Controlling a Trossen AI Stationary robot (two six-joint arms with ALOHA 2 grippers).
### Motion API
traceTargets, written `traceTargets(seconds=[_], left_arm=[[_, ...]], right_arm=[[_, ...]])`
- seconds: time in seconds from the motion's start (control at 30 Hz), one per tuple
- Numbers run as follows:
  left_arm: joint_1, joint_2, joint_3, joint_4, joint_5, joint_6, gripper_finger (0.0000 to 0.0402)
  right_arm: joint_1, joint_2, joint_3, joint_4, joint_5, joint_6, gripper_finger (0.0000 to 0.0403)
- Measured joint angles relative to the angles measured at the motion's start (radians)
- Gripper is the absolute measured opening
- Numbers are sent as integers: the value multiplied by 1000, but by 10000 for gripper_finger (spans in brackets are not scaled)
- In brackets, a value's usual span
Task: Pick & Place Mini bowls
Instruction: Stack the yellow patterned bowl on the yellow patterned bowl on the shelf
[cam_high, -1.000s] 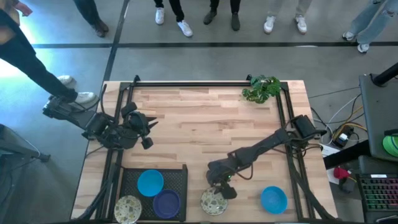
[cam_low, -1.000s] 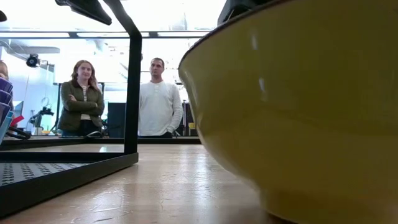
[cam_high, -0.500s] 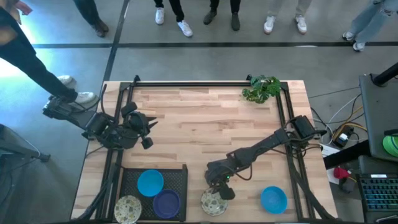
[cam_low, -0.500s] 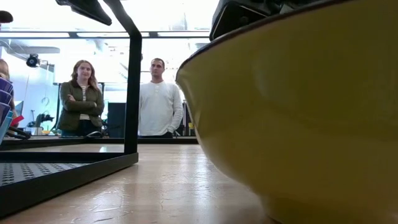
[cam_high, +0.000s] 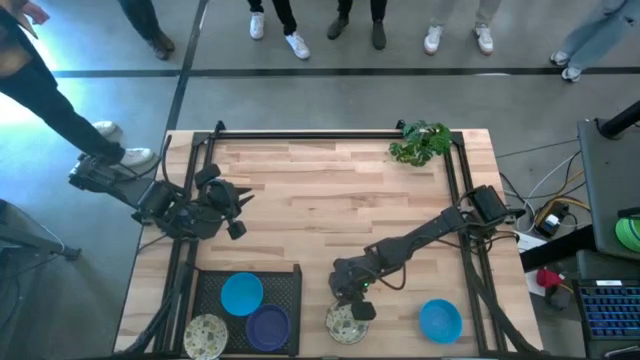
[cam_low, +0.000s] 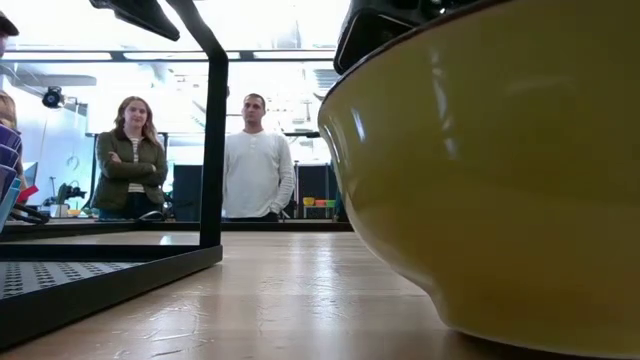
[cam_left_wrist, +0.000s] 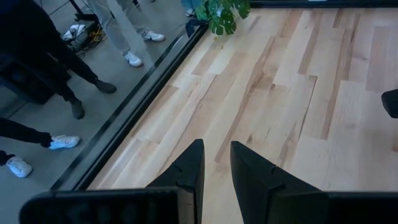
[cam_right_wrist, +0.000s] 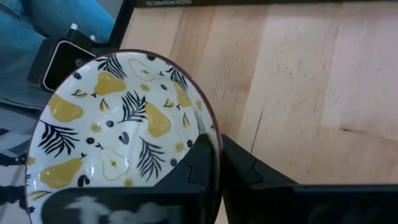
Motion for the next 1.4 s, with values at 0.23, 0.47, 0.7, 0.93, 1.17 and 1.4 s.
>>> traceTargets(seconds=[0.23, 0.47, 0.7, 0.93, 1.17, 1.4], left_arm=[[0, 0, 0, 0, 0, 8, 71], [0, 0, 0, 0, 0, 32, 71], [1, 0, 0, -1, -9, 75, 71], [2, -5, 0, 0, -18, 80, 71], [2, -5, 0, 0, -18, 80, 71], [2, -6, 0, 0, -27, 79, 71]], right_arm=[[-1, -22, -2, -42, 4, 20, 10], [-3, -97, 1, -115, 4, 41, 9], [-42, -210, 66, -302, 2, 57, 9], [-146, -325, 174, -532, 2, 54, 9], [-317, -355, 283, -673, -2, 46, 9], [-506, -285, 391, -686, -62, 50, 9]])
